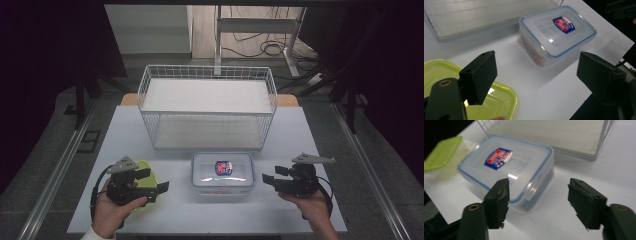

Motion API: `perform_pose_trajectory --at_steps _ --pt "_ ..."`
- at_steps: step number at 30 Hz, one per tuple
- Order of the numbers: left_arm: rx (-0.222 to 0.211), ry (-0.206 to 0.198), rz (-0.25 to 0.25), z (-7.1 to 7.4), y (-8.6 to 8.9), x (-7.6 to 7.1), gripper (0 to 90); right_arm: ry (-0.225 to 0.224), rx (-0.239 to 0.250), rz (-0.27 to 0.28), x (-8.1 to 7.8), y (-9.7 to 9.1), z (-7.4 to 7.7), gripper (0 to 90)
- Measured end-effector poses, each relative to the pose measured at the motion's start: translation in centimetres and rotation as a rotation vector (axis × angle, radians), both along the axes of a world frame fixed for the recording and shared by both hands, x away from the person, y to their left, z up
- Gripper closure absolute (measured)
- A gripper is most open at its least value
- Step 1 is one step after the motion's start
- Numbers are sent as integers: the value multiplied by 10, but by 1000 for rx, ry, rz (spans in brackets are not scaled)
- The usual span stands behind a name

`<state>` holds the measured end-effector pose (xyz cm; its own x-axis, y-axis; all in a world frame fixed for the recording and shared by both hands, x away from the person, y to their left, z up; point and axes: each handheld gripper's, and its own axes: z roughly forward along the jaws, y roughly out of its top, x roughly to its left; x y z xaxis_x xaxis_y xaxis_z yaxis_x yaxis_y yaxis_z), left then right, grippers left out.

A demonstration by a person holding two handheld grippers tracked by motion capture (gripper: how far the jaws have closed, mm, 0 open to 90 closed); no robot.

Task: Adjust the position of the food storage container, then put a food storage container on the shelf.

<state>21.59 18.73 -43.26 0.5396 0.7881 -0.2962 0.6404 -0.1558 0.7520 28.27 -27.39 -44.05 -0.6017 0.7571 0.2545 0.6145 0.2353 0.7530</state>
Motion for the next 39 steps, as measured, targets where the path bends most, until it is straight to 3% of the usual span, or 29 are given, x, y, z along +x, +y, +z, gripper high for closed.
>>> perform_pose_trajectory --at_steps 3,10,18,22,27,35,39 --pt "3 7 -5 -3 -2 2 157 11 38 5 -1 -4 1 283" --pt "-18 29 -2 -5 -1 6 151 44 40 33 -4 -8 1 260" --pt "-27 33 10 -5 -5 4 141 45 59 22 -3 -13 4 241" --pt "-42 24 6 2 -18 -3 133 53 65 28 -2 -13 4 232" --pt "-50 15 -48 13 -49 -8 128 47 69 33 0 -15 7 231" --pt "-67 53 -41 10 -74 12 128 43 81 30 2 -18 10 231" --pt "-118 107 -27 1 -78 30 129 46 87 30 4 -18 10 231"
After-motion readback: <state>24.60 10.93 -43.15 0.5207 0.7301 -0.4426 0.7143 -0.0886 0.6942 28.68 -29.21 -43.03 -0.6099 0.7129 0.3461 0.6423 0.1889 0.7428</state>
